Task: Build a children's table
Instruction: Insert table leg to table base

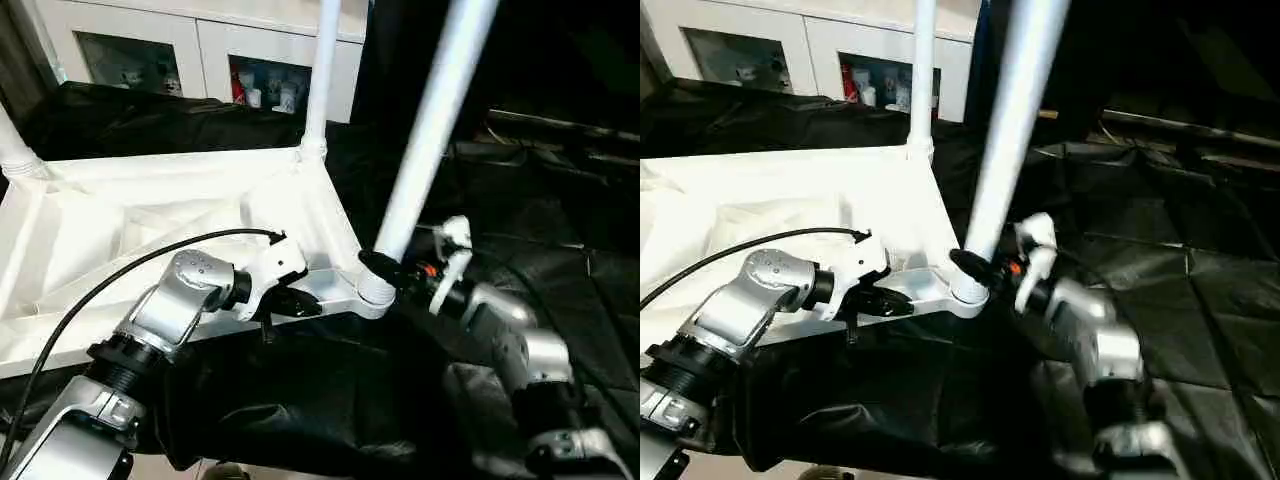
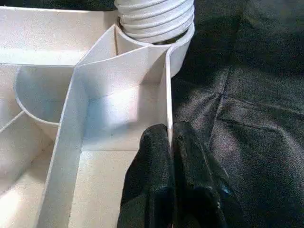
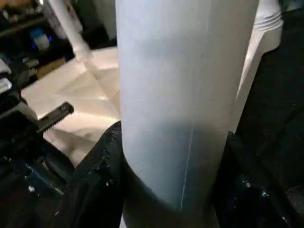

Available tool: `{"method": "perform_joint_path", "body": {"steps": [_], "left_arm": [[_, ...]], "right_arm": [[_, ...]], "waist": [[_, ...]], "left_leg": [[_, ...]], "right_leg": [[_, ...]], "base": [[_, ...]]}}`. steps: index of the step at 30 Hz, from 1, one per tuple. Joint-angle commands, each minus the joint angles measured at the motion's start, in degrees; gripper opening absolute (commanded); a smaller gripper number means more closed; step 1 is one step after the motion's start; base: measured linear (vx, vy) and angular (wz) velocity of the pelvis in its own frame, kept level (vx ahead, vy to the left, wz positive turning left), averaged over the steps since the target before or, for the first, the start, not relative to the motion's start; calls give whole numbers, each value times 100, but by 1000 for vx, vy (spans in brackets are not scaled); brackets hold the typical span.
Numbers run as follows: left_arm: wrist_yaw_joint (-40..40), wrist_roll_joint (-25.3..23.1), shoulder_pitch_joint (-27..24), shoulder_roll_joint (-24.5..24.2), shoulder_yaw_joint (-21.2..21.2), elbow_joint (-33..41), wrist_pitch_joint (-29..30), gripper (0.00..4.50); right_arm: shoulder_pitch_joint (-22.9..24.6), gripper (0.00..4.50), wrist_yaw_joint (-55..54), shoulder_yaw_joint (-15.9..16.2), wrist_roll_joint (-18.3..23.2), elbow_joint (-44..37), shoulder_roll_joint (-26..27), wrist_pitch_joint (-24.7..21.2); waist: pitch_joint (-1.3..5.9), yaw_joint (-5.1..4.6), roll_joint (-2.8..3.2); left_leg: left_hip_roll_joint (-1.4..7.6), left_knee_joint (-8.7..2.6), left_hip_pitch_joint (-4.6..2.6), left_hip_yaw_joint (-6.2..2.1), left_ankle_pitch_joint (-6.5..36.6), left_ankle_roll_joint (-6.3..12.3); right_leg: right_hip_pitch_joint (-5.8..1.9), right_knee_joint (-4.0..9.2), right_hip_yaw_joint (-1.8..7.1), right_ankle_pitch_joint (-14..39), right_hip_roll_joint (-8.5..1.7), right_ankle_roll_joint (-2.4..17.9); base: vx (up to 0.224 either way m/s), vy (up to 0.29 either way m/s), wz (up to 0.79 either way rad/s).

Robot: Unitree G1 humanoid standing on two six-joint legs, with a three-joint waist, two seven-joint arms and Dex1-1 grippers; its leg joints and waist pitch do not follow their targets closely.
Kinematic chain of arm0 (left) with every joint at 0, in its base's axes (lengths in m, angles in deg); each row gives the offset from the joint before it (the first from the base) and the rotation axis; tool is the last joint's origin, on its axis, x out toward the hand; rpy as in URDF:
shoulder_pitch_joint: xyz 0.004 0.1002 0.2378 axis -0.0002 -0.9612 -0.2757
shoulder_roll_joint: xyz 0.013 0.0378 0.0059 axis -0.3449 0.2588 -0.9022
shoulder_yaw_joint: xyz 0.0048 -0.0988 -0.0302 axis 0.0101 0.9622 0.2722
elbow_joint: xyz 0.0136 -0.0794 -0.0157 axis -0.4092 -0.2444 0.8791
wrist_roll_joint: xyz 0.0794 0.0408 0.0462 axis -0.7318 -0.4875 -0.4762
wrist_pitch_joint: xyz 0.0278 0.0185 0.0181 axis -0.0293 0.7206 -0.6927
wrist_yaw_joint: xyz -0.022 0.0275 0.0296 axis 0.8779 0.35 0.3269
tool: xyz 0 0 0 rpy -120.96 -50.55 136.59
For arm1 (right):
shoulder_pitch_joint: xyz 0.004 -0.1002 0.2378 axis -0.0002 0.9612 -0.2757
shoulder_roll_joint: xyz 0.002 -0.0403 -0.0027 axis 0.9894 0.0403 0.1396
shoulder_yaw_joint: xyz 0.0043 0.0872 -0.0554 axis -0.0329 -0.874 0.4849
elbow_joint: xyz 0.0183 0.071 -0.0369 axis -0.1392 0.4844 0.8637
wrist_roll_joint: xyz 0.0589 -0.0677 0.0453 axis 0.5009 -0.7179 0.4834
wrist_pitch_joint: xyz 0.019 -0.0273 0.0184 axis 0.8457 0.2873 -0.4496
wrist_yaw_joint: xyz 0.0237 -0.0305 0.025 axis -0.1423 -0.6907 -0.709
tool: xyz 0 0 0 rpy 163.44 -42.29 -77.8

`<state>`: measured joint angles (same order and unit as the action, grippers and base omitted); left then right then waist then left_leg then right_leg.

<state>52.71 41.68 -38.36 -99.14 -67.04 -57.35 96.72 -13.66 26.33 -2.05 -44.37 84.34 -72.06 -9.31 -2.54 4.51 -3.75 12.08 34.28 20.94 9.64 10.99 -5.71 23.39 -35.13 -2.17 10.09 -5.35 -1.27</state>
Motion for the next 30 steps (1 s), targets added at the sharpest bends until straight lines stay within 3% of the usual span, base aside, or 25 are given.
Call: {"method": "perform_joint_path", "body": {"steps": [1,2,4,5,10,19,23,26,30], "left_arm": [[85,-42,102,23,-79,-112,-64,0],[85,-42,102,23,-79,-112,-64,0],[75,-72,166,46,-75,-212,-109,0],[69,-77,184,56,-73,-238,-117,0],[-16,-113,275,121,-50,-407,-186,0],[-138,-174,342,157,7,-593,-290,0],[-116,-217,356,134,-8,-639,-337,0],[15,-319,319,31,-151,-587,-347,0],[24,-451,306,-41,-265,-594,-381,0]], "right_arm": [[282,191,-210,-211,-151,435,7,296],[282,191,-210,-211,-151,435,7,296],[398,191,-335,-296,-219,700,91,738],[431,191,-363,-315,-238,762,112,846],[631,191,-449,-423,-250,953,261,1387],[817,191,-437,-455,-252,1009,327,1874],[826,191,-384,-296,-428,1075,209,2058],[880,191,-201,90,-786,864,37,2180],[781,191,-65,276,-902,794,-89,2033]], "waist": [[336,3,203],[329,-12,138],[334,-3,135],[327,5,182],[285,-10,190],[281,4,196],[280,6,184],[273,5,173],[269,-8,167]], "left_leg": [[65,-485,-81,47,1322,-65],[66,-489,-77,56,1423,-77],[66,-499,-75,50,1529,-87],[69,-508,-88,46,1635,-109],[73,-551,-124,7,2262,-179],[83,-576,-119,-9,2393,-145],[85,-585,-103,-1,2284,-123],[82,-596,-93,-3,2263,-113],[83,-603,-83,-4,2230,-100]], "right_leg": [[-232,351,140,972,-191,1381],[-230,378,136,1010,-178,1363],[-235,386,138,1143,-185,1331],[-219,412,139,1261,-194,1317],[-180,506,132,2059,-198,1120],[-163,526,137,2141,-193,1096],[-168,523,141,2053,-193,1105],[-177,544,145,2214,-199,1025],[-181,549,147,2255,-192,959]], "base": [[0,0,0],[0,0,0],[0,0,0],[0,0,0],[0,0,0],[0,0,0],[0,0,0],[0,0,0],[0,0,0]]}}
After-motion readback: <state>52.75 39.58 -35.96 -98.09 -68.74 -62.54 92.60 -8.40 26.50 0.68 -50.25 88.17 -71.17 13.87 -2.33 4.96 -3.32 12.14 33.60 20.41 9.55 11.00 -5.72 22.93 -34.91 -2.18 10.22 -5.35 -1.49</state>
